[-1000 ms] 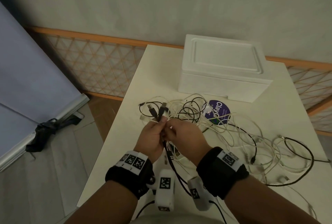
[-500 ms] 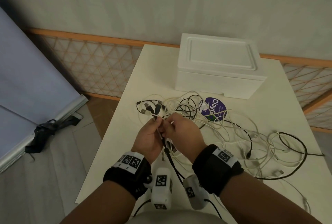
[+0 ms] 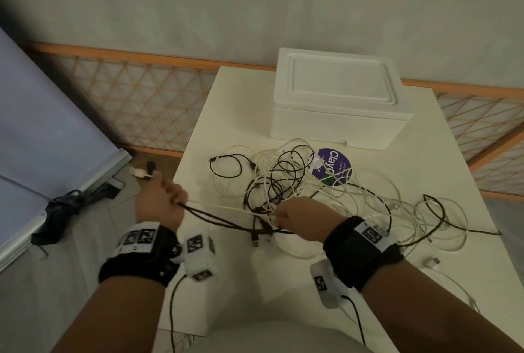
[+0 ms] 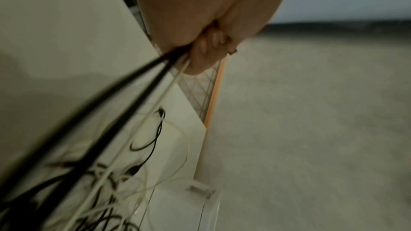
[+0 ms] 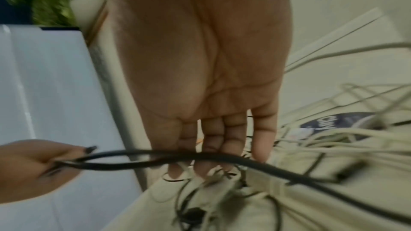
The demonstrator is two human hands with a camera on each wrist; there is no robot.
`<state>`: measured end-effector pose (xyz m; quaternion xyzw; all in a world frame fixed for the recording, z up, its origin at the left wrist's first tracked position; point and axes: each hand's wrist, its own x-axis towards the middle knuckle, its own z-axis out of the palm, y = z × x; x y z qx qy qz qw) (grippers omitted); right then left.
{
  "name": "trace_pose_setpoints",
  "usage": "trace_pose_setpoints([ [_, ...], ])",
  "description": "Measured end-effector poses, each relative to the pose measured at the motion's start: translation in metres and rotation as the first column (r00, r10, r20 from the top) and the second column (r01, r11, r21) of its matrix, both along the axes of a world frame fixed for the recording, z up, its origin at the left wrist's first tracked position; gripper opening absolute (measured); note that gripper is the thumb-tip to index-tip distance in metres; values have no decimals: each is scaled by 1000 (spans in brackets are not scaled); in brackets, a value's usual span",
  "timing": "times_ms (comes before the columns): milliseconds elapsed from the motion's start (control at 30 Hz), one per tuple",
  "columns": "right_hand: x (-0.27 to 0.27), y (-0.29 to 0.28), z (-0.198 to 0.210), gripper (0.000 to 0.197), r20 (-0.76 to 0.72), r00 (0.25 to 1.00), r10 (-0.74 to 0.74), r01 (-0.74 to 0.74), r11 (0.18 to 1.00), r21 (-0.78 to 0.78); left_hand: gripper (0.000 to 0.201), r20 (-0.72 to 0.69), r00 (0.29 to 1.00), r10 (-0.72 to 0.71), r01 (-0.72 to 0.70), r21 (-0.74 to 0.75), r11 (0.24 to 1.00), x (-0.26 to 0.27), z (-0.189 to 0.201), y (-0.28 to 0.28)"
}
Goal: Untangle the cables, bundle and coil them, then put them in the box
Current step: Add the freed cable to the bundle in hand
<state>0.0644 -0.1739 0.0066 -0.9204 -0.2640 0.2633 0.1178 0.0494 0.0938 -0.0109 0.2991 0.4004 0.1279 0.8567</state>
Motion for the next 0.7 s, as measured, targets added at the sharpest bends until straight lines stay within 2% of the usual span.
trace_pose_setpoints([
  [33,1,-5,0,26,-48,998,-28,28,1000,3,36,-33,999,-24,26,65,998,-2,1,9],
  [100,3,-6,4,26,-19,1000,-24,24,1000,15,38,-104,980,-169,189,239,952,-5,4,9],
  [167,4,2,12,26,76,997,-11,6,998,64,35,-193,905,-380,426,388,817,-7,7,-13],
  [233,3,13,23,21,134,990,-47,18,978,206,22,-251,787,-564,608,472,638,-10,13,-42],
  [267,4,18,29,19,139,986,-89,44,954,296,13,-264,730,-630,664,490,564,-11,16,-56],
  [333,6,26,42,14,76,972,-223,161,866,474,6,-250,637,-730,735,484,475,-12,23,-80],
  [433,10,31,55,10,-11,933,-359,282,713,642,7,-179,574,-799,782,410,469,-10,29,-98],
  [467,10,30,56,11,-21,924,-382,300,688,660,4,-154,564,-811,789,389,476,-9,30,-99],
  [533,10,25,56,12,-26,908,-419,322,656,683,19,-113,533,-838,810,355,467,-6,28,-97],
  [600,9,19,52,11,-63,893,-446,353,605,714,17,-72,506,-860,826,329,459,-5,28,-92],
  [700,8,13,42,6,-98,878,-468,386,574,722,20,-67,516,-854,822,319,472,-7,28,-88],
])
